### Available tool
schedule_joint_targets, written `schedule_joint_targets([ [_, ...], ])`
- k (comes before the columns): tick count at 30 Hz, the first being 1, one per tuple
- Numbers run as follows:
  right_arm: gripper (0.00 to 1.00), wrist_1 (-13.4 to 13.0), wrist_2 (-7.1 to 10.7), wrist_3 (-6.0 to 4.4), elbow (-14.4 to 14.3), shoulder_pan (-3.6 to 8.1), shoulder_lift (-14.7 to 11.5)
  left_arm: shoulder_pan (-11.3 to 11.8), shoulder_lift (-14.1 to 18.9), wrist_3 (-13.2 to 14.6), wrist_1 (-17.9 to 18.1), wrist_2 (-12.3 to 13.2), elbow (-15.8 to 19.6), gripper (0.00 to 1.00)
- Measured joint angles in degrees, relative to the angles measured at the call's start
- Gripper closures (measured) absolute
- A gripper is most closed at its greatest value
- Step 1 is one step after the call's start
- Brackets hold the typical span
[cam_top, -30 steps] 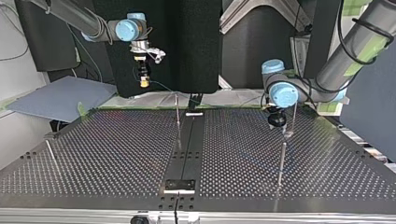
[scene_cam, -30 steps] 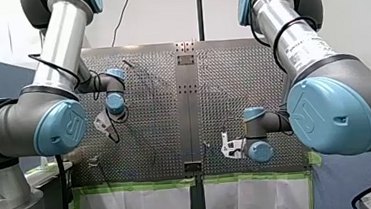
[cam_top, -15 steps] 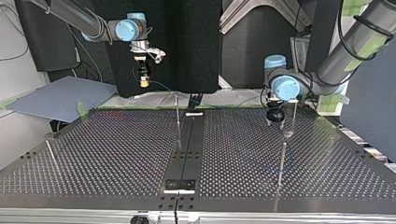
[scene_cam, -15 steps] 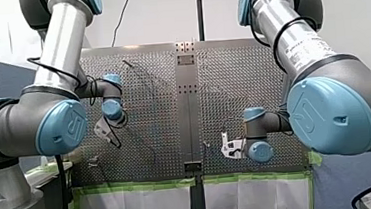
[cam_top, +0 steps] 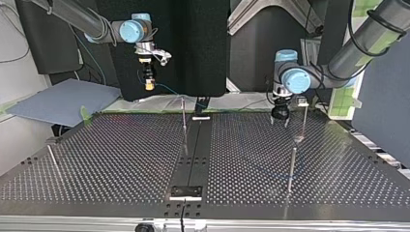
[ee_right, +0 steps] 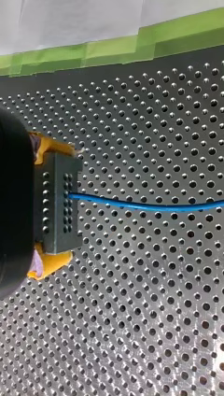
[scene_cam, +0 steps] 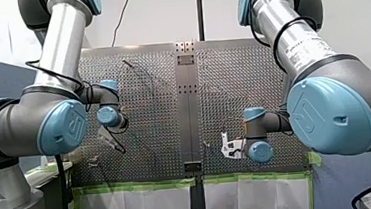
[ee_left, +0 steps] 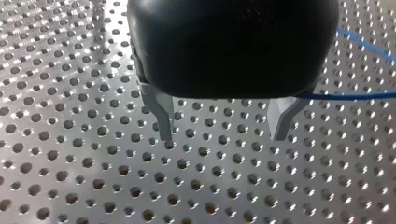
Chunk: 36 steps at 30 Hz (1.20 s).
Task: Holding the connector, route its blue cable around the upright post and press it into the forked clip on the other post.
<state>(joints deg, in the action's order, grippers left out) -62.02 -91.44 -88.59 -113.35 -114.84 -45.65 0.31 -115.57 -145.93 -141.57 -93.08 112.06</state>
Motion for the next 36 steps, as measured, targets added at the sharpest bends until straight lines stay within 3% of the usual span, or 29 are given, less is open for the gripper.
schedule_joint_targets([
  [7, 1.00, 0.1, -0.04, 0.04, 0.0, -0.06, 0.0, 0.0, 0.0, -3.7, 3.7, 2.4, 2.7, 0.00],
  [21, 1.00, 0.1, -0.06, 0.01, 0.0, -0.07, 0.0, 0.2, -0.1, -11.4, 11.0, 0.9, 6.4, 0.00],
  [28, 1.00, 0.1, -0.06, 0.00, 0.0, -0.21, 0.0, 0.1, -1.1, -11.9, 11.9, 1.6, 6.4, 0.00],
  [36, 1.00, 0.2, -0.06, -0.02, 0.0, -0.25, 0.0, -0.1, -4.6, -12.9, 13.2, 3.1, 5.3, 0.00],
])
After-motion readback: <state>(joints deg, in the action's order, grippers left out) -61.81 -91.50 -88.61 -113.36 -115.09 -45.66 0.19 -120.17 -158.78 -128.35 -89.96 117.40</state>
